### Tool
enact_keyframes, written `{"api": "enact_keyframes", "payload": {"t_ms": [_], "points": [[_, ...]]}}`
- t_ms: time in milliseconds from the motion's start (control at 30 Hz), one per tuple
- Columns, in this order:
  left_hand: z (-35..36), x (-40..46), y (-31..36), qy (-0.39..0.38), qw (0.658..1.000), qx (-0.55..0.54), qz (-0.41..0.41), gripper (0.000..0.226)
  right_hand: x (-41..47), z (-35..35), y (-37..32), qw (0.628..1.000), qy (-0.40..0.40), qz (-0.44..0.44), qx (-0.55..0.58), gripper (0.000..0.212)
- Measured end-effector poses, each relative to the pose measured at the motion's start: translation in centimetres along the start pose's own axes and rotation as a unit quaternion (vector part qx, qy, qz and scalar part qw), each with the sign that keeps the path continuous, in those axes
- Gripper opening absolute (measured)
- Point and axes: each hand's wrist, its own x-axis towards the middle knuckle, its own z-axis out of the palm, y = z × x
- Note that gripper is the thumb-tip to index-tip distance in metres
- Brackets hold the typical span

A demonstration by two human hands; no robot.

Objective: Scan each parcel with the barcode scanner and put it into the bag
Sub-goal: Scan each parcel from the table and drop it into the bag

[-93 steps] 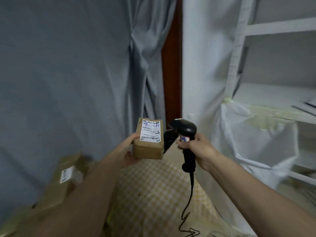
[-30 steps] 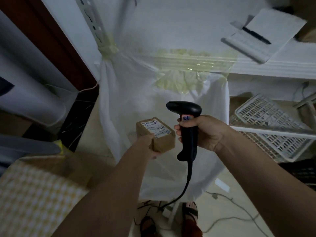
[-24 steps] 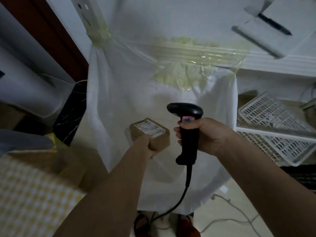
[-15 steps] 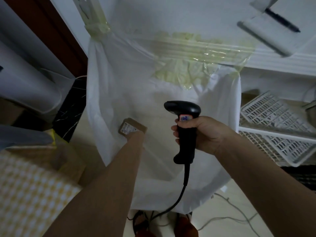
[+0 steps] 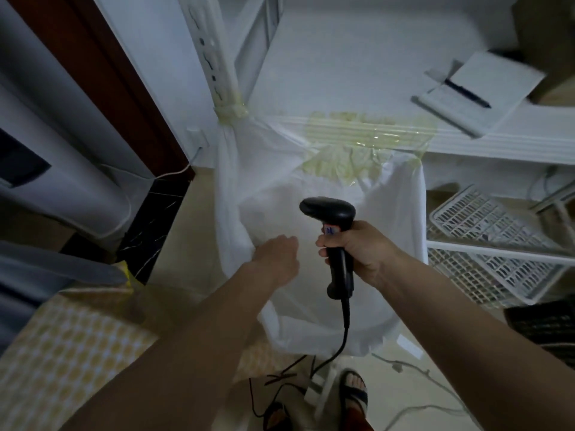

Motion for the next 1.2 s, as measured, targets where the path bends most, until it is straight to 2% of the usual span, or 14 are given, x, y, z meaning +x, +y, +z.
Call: {"api": "enact_keyframes", "payload": {"t_ms": [200, 300, 433, 633, 833, 1067, 1200], "points": [[-3.6, -6.3, -1.7, 0.024, 0.997, 0.015, 0.068, 0.037, -5.6, 3.1, 1.9, 0.998, 0.032, -0.039, -0.030, 0.016], [-4.8, -9.3, -2.8, 0.039, 0.996, 0.026, 0.082, 0.035, -8.3, 4.4, 2.0, 0.997, 0.015, -0.054, -0.053, 0.018], [-5.5, -13.0, -4.9, 0.058, 0.996, 0.018, 0.059, 0.036, -11.0, 6.5, 1.3, 0.993, -0.031, -0.078, -0.080, 0.022], [-3.5, -21.2, -10.8, 0.080, 0.992, -0.084, -0.056, 0.033, -14.2, 11.9, 2.5, 0.982, -0.109, -0.082, -0.127, 0.019], [3.4, -35.7, -15.8, 0.126, 0.962, -0.119, -0.209, 0.043, -19.7, 18.8, 8.1, 0.943, -0.245, -0.085, -0.207, 0.016], [14.2, -54.6, -16.8, 0.111, 0.896, -0.168, -0.395, 0.044, -29.3, 26.9, 17.9, 0.844, -0.423, -0.062, -0.324, 0.012], [18.5, -64.1, -16.3, 0.114, 0.838, -0.204, -0.493, 0.037, -35.2, 31.0, 22.5, 0.783, -0.493, -0.069, -0.374, 0.013]]}}
